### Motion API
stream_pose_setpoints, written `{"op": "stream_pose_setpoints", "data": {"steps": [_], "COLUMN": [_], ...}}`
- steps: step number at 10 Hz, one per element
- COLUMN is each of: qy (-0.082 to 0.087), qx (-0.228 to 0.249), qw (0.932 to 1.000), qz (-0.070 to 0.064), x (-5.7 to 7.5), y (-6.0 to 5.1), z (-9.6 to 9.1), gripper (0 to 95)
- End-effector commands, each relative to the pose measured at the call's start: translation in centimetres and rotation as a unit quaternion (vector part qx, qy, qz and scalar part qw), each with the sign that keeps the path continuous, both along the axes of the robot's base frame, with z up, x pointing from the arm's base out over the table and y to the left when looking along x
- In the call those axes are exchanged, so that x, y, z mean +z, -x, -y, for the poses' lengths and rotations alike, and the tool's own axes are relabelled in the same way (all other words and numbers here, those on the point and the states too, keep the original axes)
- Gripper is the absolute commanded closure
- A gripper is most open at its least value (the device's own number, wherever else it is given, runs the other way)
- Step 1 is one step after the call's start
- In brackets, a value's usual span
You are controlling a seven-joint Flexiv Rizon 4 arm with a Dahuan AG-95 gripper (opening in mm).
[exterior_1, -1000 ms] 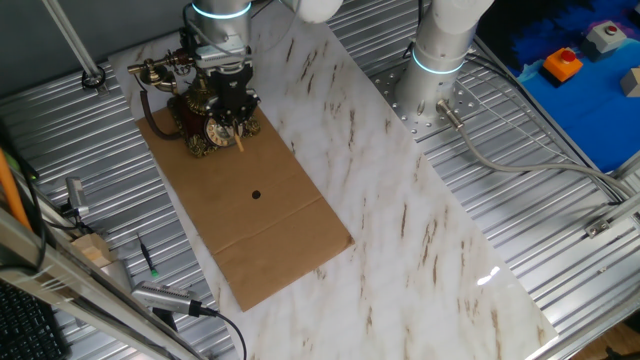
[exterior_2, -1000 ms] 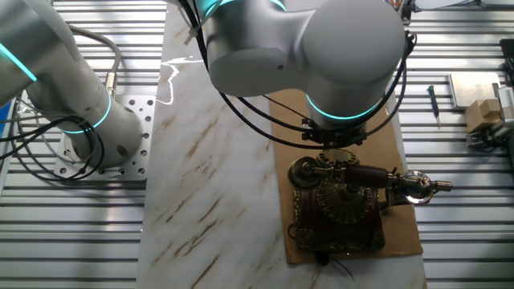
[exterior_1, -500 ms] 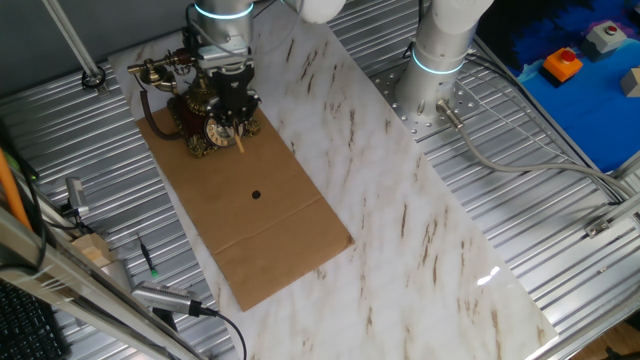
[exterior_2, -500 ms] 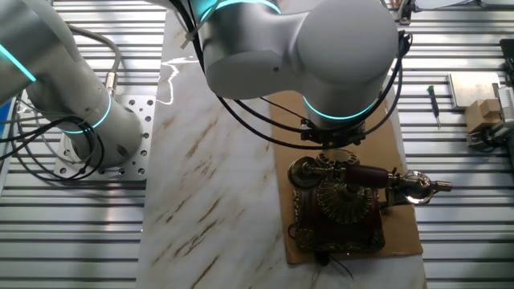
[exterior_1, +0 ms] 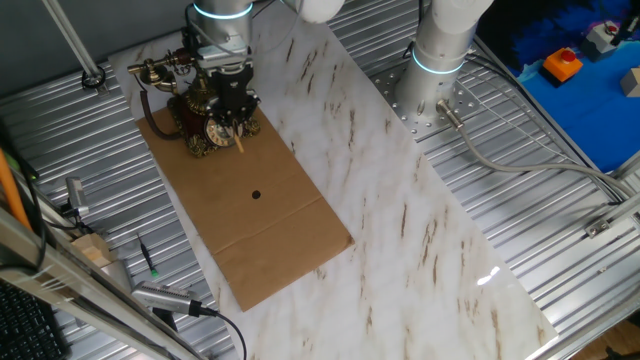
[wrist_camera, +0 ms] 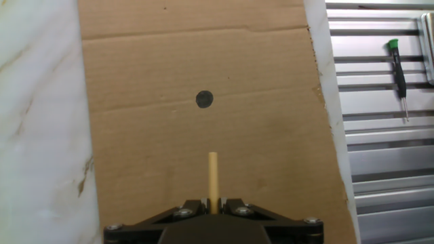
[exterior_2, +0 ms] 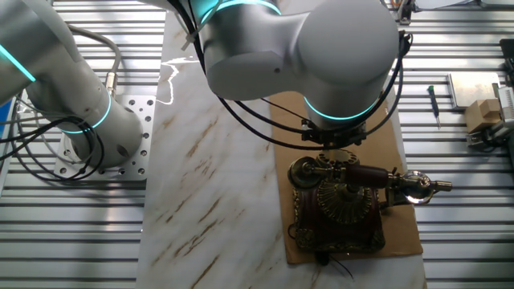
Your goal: Dial a number on an old rotary phone
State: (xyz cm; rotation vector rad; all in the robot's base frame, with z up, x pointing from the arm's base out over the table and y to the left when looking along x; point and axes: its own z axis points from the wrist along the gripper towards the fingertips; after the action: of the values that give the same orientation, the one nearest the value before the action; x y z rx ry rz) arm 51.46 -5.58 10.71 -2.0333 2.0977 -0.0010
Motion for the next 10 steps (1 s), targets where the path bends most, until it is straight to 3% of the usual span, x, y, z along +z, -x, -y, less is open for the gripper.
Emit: {"op": "stream_pose_setpoints", "data": {"steps": [1, 10], "qy": [-0.003, -0.004], "qx": [0.001, 0.022], "qw": [1.0000, 0.9997], "qz": [0.000, 0.000], "x": [0.0, 0.4], "y": [0.0, -1.2], "z": [0.0, 0.4], "gripper": [95.0, 95.0]}}
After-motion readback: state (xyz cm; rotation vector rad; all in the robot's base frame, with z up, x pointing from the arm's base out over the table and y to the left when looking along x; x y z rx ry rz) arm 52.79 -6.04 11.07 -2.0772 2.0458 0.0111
